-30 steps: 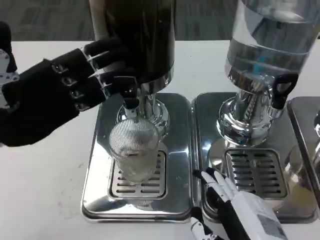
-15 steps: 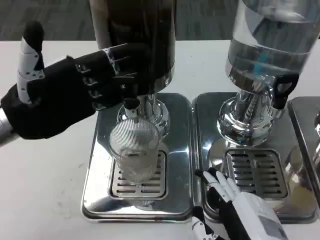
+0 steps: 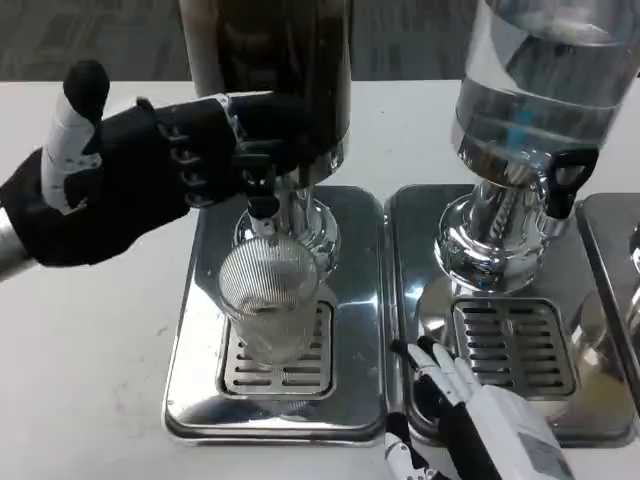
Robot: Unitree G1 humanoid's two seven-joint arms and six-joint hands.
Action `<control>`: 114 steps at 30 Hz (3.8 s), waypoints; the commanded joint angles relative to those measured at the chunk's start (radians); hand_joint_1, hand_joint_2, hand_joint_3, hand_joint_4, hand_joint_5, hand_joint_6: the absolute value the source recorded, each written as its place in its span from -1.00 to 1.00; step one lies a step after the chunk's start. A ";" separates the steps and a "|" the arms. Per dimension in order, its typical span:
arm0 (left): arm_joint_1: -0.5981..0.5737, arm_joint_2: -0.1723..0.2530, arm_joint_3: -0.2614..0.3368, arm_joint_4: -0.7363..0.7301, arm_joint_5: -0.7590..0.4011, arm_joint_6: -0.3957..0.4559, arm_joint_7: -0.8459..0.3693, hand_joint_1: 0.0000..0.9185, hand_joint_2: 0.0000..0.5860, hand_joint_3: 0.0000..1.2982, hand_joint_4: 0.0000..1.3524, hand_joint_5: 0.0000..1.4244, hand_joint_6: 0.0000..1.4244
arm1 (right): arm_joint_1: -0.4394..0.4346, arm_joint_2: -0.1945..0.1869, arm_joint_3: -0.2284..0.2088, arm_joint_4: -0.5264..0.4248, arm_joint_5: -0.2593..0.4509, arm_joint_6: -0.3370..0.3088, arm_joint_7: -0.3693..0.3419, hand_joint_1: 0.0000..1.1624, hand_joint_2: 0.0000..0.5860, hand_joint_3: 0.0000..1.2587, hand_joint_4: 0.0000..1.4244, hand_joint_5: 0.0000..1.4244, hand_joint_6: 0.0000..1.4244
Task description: Grasp the cup under the faucet to collect the drink, then remove the cup.
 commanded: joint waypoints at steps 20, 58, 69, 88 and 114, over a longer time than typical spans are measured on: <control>0.048 0.004 -0.020 -0.047 0.081 -0.190 0.007 -1.00 -0.87 -0.63 -0.87 -0.81 -0.99 | -0.003 0.010 0.007 0.019 0.032 0.020 -0.006 -0.38 0.88 -0.86 -1.00 -1.00 -0.87; 0.160 0.014 -0.052 -0.137 0.112 -0.473 0.059 -1.00 -0.91 -0.64 -0.89 -0.83 -0.97 | -0.051 -0.025 -0.031 0.023 0.073 -0.003 0.008 -0.33 0.90 -0.86 -1.00 -1.00 -0.87; 0.174 0.019 -0.061 -0.146 0.112 -0.473 0.073 -1.00 -0.90 -0.65 -0.89 -0.83 -0.97 | -0.072 -0.045 -0.054 0.059 0.168 -0.149 -0.076 -0.06 0.47 -0.85 -0.96 -0.92 -0.79; 0.186 0.024 -0.065 -0.156 0.115 -0.473 0.088 -1.00 -0.86 -0.66 -0.90 -0.83 -0.97 | -0.199 -0.046 -0.077 0.165 0.371 -0.256 -0.032 0.27 -0.15 -0.93 -0.95 -0.83 -0.68; 0.198 0.028 -0.065 -0.177 0.110 -0.467 0.102 -1.00 -0.83 -0.66 -0.91 -0.84 -0.97 | -0.369 -0.018 -0.085 0.285 0.474 -0.247 0.042 0.39 -0.35 -1.00 -1.00 -0.91 -0.72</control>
